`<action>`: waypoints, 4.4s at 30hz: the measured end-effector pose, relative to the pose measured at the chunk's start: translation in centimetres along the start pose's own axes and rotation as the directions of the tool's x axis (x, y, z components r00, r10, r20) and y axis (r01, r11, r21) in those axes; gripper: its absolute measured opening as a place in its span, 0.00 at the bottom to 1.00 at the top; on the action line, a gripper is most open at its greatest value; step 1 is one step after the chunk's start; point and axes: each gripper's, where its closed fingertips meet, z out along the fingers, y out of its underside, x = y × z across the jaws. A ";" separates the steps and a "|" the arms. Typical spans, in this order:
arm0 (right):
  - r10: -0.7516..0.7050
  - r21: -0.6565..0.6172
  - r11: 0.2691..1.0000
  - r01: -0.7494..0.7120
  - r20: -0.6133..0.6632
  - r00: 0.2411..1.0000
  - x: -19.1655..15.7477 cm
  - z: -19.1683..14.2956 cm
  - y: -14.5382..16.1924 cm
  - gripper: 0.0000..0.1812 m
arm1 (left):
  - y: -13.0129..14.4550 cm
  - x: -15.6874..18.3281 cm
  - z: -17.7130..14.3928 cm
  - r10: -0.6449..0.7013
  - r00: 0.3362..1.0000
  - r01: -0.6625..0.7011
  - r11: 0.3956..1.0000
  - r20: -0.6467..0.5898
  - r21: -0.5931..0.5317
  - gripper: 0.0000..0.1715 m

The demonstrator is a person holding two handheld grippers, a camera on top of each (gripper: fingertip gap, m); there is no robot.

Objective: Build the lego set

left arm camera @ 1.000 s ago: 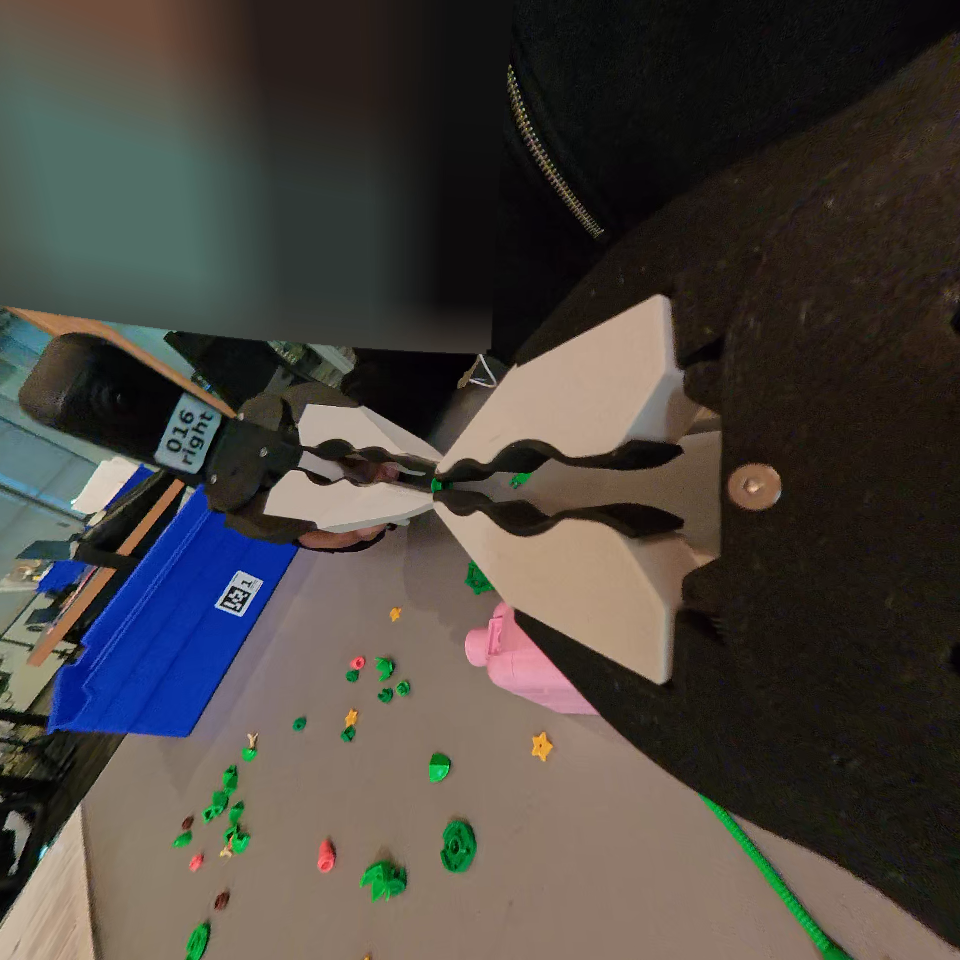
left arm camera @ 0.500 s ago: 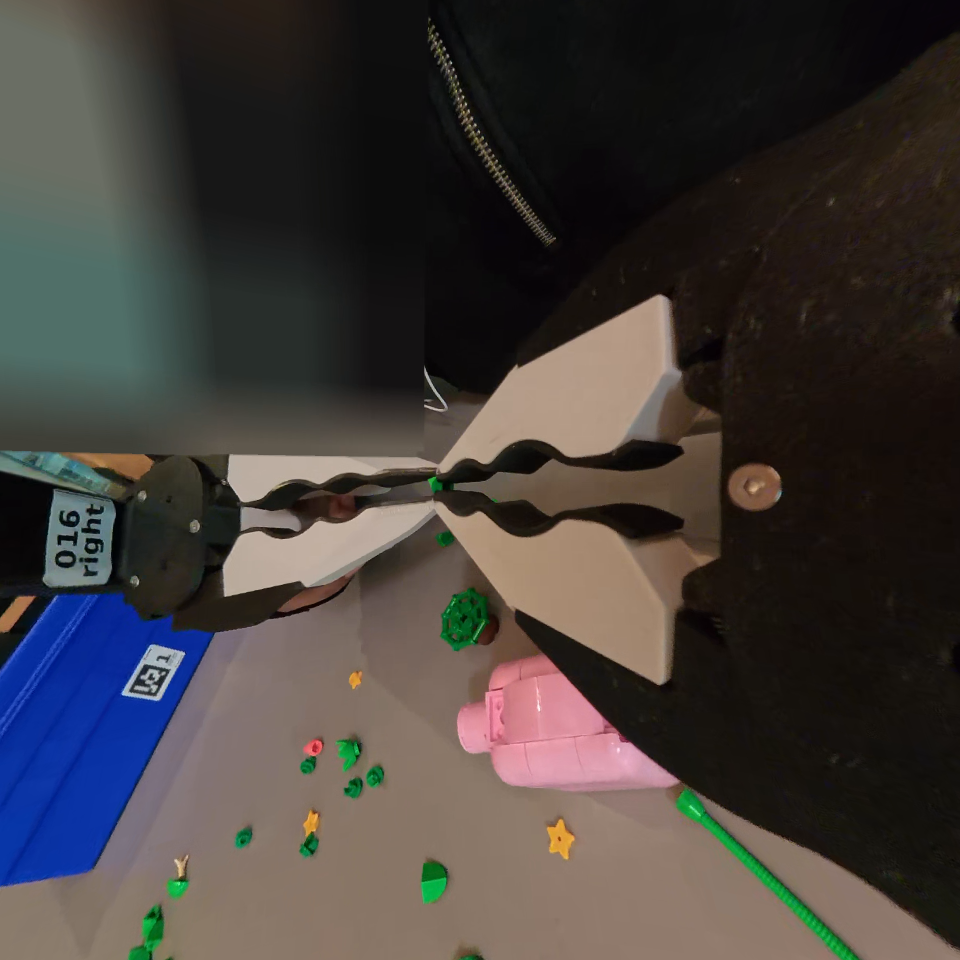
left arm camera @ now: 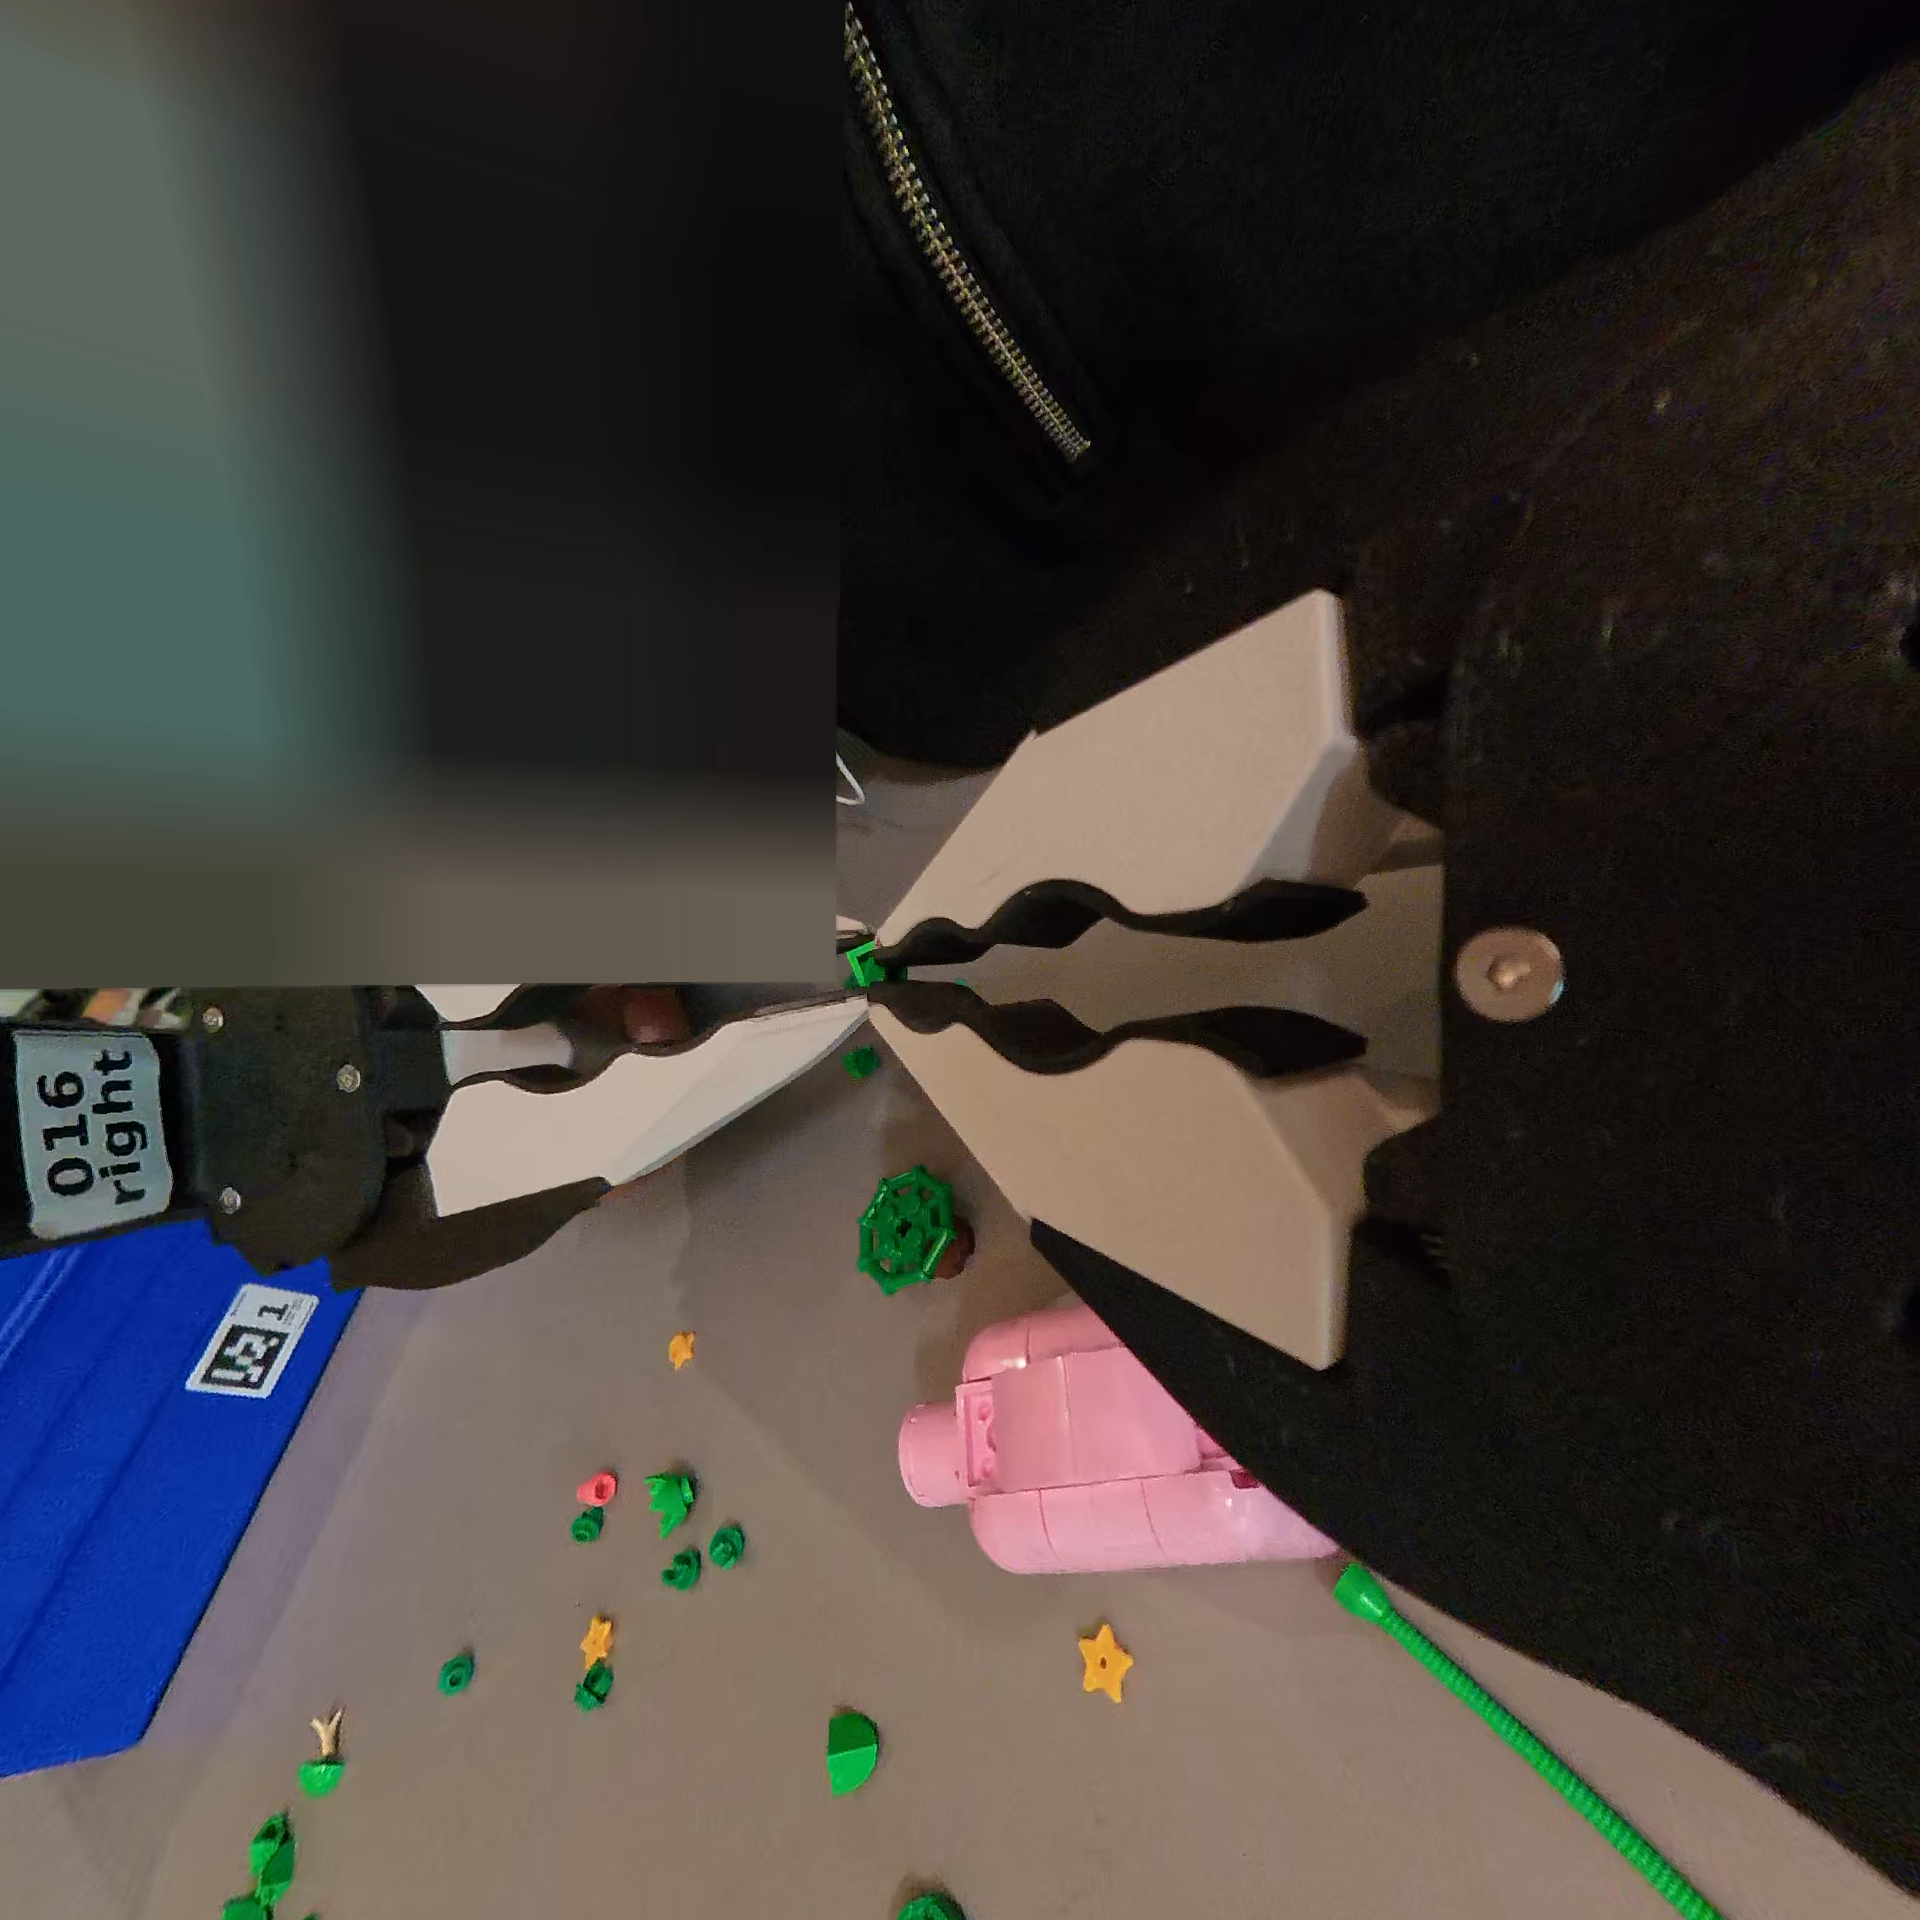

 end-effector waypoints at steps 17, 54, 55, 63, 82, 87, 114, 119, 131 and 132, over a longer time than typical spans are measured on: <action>0.079 -0.099 0.992 -0.077 0.019 0.997 0.1 0.7 1.8 0.04 | 1.8 -0.1 0.7 0.076 0.997 -0.072 0.990 0.029 -0.122 0.00; 0.056 -0.018 0.998 -0.055 0.080 0.995 -0.9 0.0 0.1 0.03 | 0.1 1.0 0.6 -0.103 0.991 0.104 0.995 -0.081 0.008 0.00; 0.059 -0.018 0.998 -0.058 0.082 0.995 -0.9 0.0 0.1 0.03 | 0.1 1.0 0.7 -0.098 0.992 0.099 0.995 -0.078 0.009 0.00; 0.110 0.110 0.987 -0.121 0.096 0.989 -0.2 -0.2 -1.6 0.03 | -0.9 0.5 -0.3 -0.022 1.000 0.024 0.998 -0.021 0.058 0.00; -0.138 0.235 0.957 0.169 -0.141 0.980 0.8 -1.1 -3.7 0.08 | -3.3 -0.3 -2.2 0.101 0.985 -0.126 0.974 0.140 0.189 0.00; -0.084 0.255 0.961 0.103 -0.083 0.993 0.7 -0.9 -3.7 0.03 | -2.8 -0.4 -1.7 0.155 0.970 -0.182 0.974 0.187 0.138 0.00; 0.110 0.219 0.969 -0.118 0.046 0.993 0.5 -0.7 -3.1 0.02 | -2.9 -0.4 -1.5 0.244 0.935 -0.284 0.949 0.256 0.135 0.00; 0.218 0.204 0.950 -0.237 0.111 0.970 0.5 -0.7 -2.8 0.02 | -2.6 -0.5 -1.3 0.258 0.927 -0.298 0.947 0.274 0.119 0.00; 0.411 0.232 0.847 -0.479 0.288 0.865 0.4 -1.0 -3.1 0.02 | -2.9 -0.6 -1.1 0.342 0.864 -0.398 0.913 0.370 0.086 0.00; 0.413 0.232 0.845 -0.482 0.291 0.863 0.4 -1.1 -3.1 0.02 | -2.9 -0.5 -1.1 0.339 0.866 -0.396 0.914 0.369 0.091 0.00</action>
